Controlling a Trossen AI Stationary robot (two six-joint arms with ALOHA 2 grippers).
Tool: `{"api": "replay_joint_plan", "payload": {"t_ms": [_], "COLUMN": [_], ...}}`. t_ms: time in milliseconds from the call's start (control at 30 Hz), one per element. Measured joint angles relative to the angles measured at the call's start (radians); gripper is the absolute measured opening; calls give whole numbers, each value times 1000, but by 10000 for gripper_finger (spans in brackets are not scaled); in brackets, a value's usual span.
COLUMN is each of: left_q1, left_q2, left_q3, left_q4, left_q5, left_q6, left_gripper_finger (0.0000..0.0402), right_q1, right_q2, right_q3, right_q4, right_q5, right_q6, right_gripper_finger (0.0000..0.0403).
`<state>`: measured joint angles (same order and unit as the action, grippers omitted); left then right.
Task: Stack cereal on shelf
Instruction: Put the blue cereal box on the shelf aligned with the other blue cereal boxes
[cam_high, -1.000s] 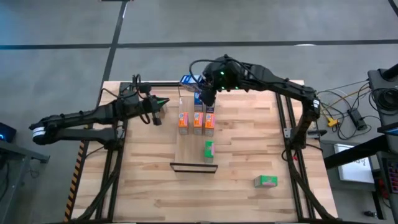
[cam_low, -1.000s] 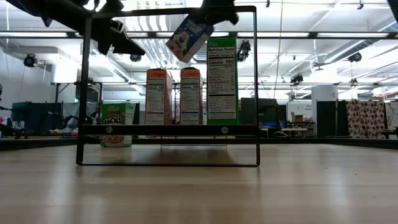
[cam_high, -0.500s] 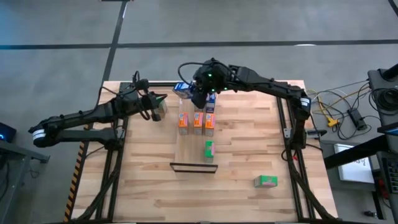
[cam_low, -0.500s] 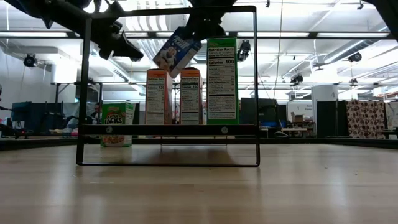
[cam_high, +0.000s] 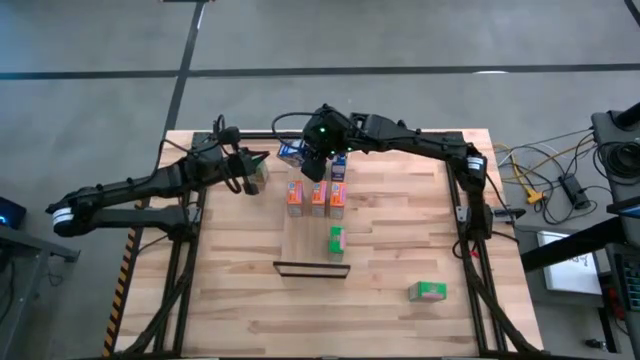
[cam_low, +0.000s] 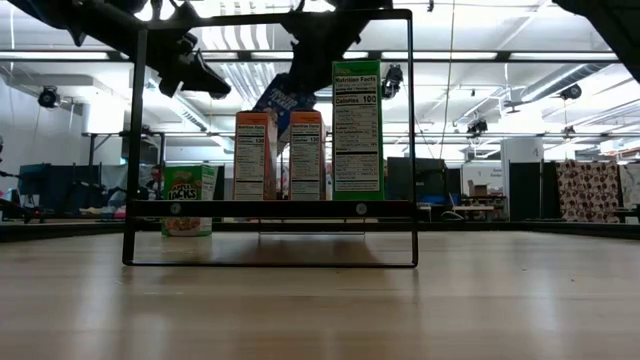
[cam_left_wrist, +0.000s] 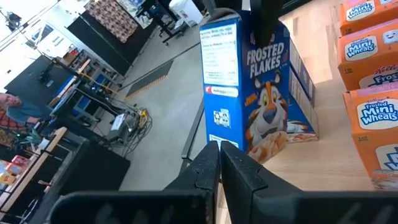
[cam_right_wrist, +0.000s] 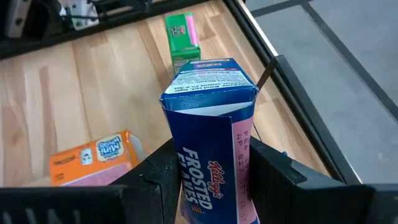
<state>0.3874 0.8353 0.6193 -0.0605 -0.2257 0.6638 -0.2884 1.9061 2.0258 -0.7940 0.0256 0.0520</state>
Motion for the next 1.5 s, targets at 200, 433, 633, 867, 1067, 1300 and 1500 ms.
{"api": "replay_joint_plan", "payload": {"t_ms": [200, 433, 633, 867, 1067, 1300, 1500], "left_q1": [0, 2, 3, 3, 6, 8, 8], "left_q2": [19, 93, 162, 233, 273, 273, 269], "left_q3": [0, 1, 1, 2, 2, 2, 2], "left_q4": [3, 16, 37, 75, 93, 110, 111], "left_q5": [4, 6, 7, 7, 7, 6, 6], "left_q6": [-14, -18, -18, -35, -39, -38, -37], "left_gripper_finger": [0, 0, 0, 0, 0, 0, 0], "right_q1": [2, 2, 2, 2, 2, 2, 8], "right_q2": [25, 36, 36, 36, 36, 36, 39], "right_q3": [0, 0, 0, 0, 0, 0, -2], "right_q4": [0, -2, -7, -9, -13, -9, 22], "right_q5": [-1, -1, -1, -1, -1, -1, -4], "right_q6": [-11, -12, -24, -23, -25, -26, -27], "right_gripper_finger": [144, 144, 150, 164, 162, 162, 162]}}
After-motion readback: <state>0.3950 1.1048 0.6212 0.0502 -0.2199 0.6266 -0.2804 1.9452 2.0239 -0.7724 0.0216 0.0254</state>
